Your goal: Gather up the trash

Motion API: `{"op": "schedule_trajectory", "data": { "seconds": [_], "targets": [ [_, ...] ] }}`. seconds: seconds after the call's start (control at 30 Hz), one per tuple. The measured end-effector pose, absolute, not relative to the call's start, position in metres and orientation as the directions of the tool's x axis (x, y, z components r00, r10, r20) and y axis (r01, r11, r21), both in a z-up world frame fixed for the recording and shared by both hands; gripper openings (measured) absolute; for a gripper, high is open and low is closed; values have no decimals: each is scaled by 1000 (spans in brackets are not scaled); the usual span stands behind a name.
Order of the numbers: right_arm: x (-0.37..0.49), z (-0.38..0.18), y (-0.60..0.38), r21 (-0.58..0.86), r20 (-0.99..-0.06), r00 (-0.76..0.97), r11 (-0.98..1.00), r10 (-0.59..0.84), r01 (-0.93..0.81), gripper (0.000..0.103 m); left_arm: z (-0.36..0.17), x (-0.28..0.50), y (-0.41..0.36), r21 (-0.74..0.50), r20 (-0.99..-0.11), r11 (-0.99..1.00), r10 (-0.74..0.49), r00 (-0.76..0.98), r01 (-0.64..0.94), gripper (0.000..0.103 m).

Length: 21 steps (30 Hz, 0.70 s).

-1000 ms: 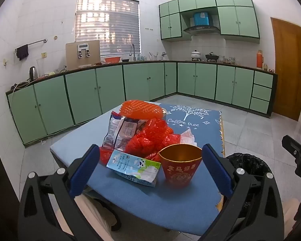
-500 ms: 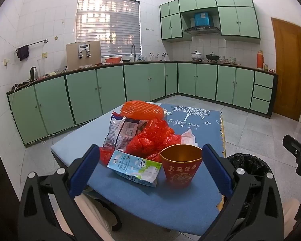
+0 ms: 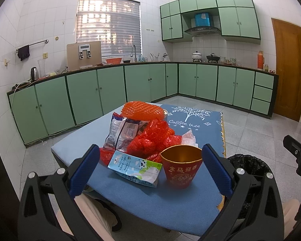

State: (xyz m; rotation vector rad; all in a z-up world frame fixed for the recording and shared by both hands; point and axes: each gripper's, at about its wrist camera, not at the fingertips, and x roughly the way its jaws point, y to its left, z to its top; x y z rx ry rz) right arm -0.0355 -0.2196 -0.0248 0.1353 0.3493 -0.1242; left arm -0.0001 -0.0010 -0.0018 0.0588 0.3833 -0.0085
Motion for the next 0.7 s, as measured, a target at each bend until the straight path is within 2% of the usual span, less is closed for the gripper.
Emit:
{"op": "schedule_trajectory", "data": {
  "seconds": [0.7],
  "targets": [
    [-36, -24, -220, 111, -346, 933, 983, -97, 143, 97, -1, 0, 2, 55, -372, 998, 3, 928, 19, 98]
  ]
}}
